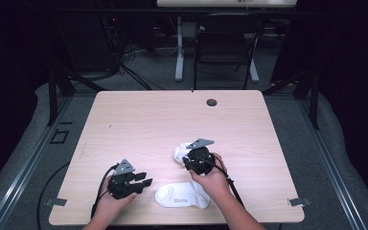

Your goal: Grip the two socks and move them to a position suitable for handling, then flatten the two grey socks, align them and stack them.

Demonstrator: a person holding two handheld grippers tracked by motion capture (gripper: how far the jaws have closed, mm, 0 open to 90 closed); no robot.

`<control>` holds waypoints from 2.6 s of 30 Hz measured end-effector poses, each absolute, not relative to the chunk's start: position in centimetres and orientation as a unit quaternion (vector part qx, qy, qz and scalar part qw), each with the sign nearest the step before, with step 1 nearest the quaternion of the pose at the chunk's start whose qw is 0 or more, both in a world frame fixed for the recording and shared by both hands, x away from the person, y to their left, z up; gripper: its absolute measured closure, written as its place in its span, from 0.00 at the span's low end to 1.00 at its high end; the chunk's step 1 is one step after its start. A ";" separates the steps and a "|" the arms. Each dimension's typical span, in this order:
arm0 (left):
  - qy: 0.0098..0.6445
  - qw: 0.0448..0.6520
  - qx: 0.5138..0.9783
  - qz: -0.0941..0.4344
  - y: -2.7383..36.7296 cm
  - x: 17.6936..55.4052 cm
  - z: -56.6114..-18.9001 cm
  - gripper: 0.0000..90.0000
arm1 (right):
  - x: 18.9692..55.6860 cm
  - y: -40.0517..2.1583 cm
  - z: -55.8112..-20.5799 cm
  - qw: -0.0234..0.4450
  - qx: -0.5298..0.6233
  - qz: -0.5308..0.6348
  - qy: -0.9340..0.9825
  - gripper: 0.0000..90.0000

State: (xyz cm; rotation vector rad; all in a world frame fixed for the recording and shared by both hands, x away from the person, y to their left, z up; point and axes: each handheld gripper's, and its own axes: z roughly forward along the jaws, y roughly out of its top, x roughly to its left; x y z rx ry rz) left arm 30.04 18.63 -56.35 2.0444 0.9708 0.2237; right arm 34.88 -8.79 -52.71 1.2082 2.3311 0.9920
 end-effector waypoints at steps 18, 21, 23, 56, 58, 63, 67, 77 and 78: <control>0.386 0.418 0.817 0.090 18.7 30.2 -56.4 0.67 | 37.0 -5.9 -54.2 0.163 0.411 0.322 0.837 0.73; 0.386 0.419 0.817 0.089 18.7 30.2 -56.5 0.67 | 37.3 -5.8 -54.7 0.174 0.408 0.301 0.844 0.73; 0.386 0.419 0.817 0.089 18.7 30.2 -56.5 0.67 | 37.5 -5.7 -55.1 0.175 0.411 0.294 0.845 0.76; 0.393 0.414 0.816 0.097 18.8 30.3 -56.6 0.67 | 35.4 -4.2 -53.7 0.140 0.407 0.320 0.844 0.98; 0.391 0.416 0.816 0.093 18.9 30.4 -56.6 0.67 | 35.3 -4.1 -53.4 0.138 0.404 0.322 0.845 0.98; 0.393 0.417 0.814 0.092 18.9 30.4 -56.6 0.67 | 35.0 -4.0 -52.5 0.135 0.409 0.340 0.836 0.98; 0.394 0.417 0.814 0.092 18.9 30.4 -56.5 0.67 | 34.8 -4.1 -52.0 0.135 0.412 0.349 0.831 0.98; 0.398 0.415 0.812 0.097 19.0 30.4 -56.6 0.67 | 34.2 -5.6 -50.2 0.138 0.431 0.371 0.811 0.98; 0.397 0.415 0.813 0.093 19.0 30.5 -56.6 0.67 | 34.1 -5.9 -50.1 0.138 0.435 0.373 0.808 0.98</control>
